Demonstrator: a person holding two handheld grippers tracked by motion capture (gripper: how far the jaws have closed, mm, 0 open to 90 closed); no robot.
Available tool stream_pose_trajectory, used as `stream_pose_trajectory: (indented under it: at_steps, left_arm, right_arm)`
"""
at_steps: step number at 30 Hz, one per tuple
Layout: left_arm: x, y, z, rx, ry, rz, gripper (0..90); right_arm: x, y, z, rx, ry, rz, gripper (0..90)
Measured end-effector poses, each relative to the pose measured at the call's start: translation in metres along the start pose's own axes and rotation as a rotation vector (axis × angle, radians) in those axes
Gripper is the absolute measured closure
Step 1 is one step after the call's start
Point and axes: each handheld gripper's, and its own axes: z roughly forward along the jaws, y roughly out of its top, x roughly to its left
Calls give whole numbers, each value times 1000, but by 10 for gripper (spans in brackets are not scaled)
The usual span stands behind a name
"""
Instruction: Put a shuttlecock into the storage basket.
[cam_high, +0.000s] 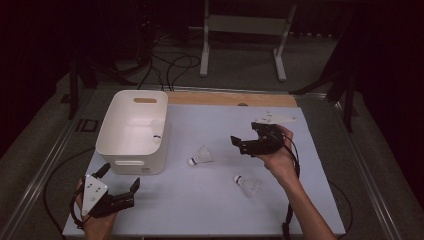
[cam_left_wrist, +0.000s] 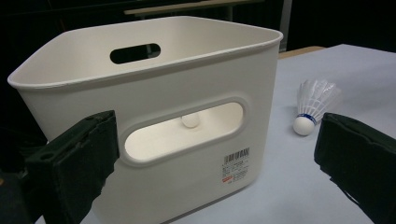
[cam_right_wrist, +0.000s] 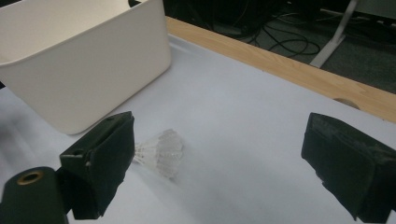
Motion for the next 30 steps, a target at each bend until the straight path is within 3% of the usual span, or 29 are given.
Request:
stream_pose_trajectory:
  at_steps: [30]
  left_arm:
    - [-1, 0, 0, 0, -1, 0, 5]
  right_arm:
    - [-17, -30, -16, 15, -21, 12, 98]
